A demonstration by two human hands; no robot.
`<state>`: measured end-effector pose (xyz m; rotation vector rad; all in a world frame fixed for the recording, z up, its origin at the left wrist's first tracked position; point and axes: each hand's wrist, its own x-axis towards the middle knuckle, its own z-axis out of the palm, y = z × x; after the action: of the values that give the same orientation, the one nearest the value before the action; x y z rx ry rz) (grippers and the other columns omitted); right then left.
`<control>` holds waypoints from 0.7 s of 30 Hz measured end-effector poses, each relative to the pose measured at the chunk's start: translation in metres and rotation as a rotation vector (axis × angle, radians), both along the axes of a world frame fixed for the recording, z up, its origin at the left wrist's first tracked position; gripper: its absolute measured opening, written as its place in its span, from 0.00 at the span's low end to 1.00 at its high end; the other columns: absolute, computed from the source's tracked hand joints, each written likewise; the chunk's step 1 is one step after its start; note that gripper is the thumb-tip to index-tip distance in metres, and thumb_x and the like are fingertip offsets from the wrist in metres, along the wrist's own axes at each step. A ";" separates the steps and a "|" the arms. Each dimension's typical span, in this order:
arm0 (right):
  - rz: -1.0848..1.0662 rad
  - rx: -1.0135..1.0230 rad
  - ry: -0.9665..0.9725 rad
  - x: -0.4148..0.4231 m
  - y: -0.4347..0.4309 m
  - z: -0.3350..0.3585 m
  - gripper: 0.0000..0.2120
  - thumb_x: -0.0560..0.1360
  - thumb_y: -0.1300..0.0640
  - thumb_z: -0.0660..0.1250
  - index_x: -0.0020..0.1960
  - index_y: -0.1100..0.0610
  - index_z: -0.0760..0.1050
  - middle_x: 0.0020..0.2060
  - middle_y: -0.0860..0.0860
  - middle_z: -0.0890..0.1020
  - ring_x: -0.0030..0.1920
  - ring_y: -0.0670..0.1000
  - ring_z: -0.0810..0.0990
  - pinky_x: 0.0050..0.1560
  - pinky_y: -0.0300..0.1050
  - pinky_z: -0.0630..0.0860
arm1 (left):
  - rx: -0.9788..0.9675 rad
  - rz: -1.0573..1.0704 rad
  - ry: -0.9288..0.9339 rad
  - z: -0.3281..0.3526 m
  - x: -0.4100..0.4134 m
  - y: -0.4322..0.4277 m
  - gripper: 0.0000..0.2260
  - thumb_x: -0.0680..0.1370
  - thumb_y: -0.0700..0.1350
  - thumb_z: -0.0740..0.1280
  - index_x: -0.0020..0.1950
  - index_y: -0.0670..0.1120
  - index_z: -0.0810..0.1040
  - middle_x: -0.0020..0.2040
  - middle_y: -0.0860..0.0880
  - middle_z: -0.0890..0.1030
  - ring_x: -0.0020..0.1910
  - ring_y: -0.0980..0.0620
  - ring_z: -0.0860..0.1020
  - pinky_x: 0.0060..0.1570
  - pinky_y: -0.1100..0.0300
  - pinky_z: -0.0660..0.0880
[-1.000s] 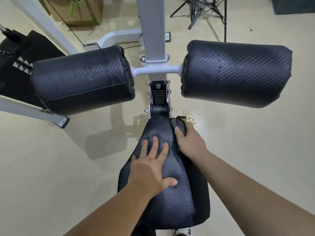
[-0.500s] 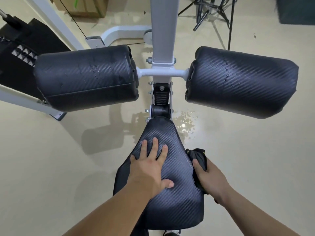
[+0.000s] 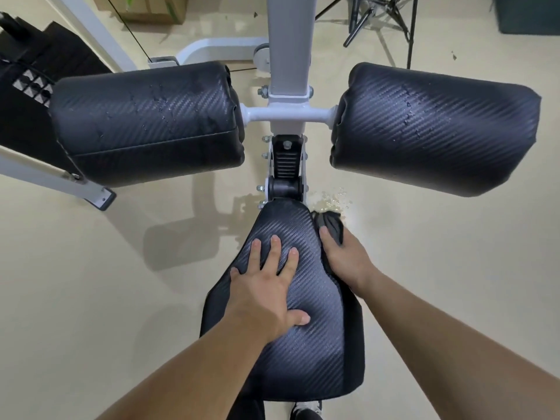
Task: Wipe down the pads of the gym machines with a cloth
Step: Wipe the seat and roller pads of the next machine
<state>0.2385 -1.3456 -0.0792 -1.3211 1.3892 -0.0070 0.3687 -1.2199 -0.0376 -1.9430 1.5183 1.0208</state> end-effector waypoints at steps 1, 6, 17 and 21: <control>0.009 0.007 0.014 -0.017 0.011 0.002 0.21 0.83 0.39 0.59 0.72 0.44 0.73 0.63 0.45 0.81 0.63 0.51 0.79 0.70 0.52 0.72 | -0.004 -0.003 -0.007 0.001 0.000 0.000 0.51 0.74 0.75 0.60 0.81 0.57 0.29 0.80 0.49 0.26 0.81 0.39 0.31 0.77 0.34 0.57; -0.180 0.024 0.106 -0.086 0.077 0.011 0.17 0.83 0.39 0.59 0.69 0.42 0.72 0.60 0.44 0.81 0.62 0.52 0.79 0.65 0.49 0.72 | -0.050 0.020 -0.017 0.001 0.000 0.001 0.51 0.73 0.75 0.61 0.82 0.57 0.32 0.82 0.49 0.29 0.81 0.40 0.33 0.76 0.33 0.59; -0.761 0.417 0.000 -0.096 0.192 0.083 0.22 0.84 0.43 0.60 0.76 0.48 0.63 0.65 0.54 0.79 0.62 0.58 0.80 0.68 0.62 0.76 | -0.125 0.306 0.066 0.043 -0.091 0.092 0.33 0.85 0.49 0.60 0.85 0.48 0.45 0.84 0.44 0.38 0.83 0.39 0.43 0.81 0.45 0.50; -0.623 0.618 -0.237 -0.088 0.170 0.152 0.20 0.83 0.40 0.62 0.68 0.51 0.77 0.57 0.54 0.87 0.57 0.57 0.86 0.63 0.57 0.81 | -0.180 0.633 0.491 0.095 -0.099 0.123 0.28 0.81 0.40 0.60 0.82 0.53 0.62 0.81 0.52 0.64 0.79 0.51 0.63 0.79 0.55 0.60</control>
<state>0.1504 -1.1756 0.0727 -0.3415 1.3928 -0.1382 0.2695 -1.0972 0.0572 -2.5113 1.2634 1.7845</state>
